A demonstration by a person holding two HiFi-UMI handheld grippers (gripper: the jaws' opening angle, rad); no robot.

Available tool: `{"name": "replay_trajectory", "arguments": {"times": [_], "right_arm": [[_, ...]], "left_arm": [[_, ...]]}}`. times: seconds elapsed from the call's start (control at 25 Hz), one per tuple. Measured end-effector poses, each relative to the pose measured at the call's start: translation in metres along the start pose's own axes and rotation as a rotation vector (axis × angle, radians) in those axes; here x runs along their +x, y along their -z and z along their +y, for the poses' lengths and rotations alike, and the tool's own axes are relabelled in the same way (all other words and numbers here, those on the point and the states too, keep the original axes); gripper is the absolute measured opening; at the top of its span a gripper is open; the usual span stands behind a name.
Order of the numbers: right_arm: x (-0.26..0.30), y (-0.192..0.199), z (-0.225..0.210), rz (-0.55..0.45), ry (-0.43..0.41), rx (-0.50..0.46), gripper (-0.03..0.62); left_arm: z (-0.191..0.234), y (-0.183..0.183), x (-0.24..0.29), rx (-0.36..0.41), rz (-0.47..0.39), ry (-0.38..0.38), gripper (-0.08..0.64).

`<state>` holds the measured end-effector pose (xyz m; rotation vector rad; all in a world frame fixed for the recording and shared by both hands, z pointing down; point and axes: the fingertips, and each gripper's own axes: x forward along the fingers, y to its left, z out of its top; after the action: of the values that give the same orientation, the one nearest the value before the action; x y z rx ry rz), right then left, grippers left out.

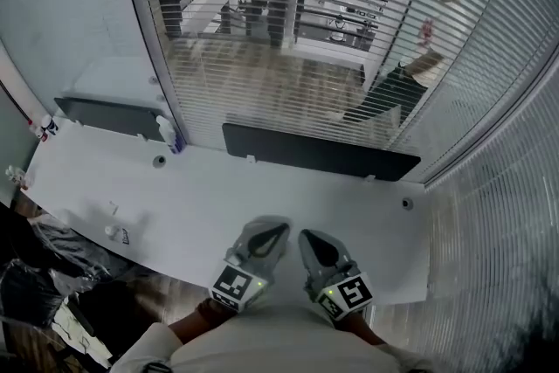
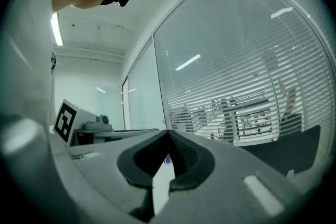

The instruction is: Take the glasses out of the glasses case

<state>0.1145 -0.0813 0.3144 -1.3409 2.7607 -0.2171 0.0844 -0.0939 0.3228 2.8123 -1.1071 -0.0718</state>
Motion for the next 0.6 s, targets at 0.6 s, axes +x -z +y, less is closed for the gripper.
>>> {"name": "replay_trajectory", "arguments": {"times": [0.6], "right_arm": [[0.008,0.001,0.01,0.005,-0.034,0.005,0.0]], "left_arm": [[0.008,-0.001,-0.012,-0.016,0.001,-0.038,0.003]]}}
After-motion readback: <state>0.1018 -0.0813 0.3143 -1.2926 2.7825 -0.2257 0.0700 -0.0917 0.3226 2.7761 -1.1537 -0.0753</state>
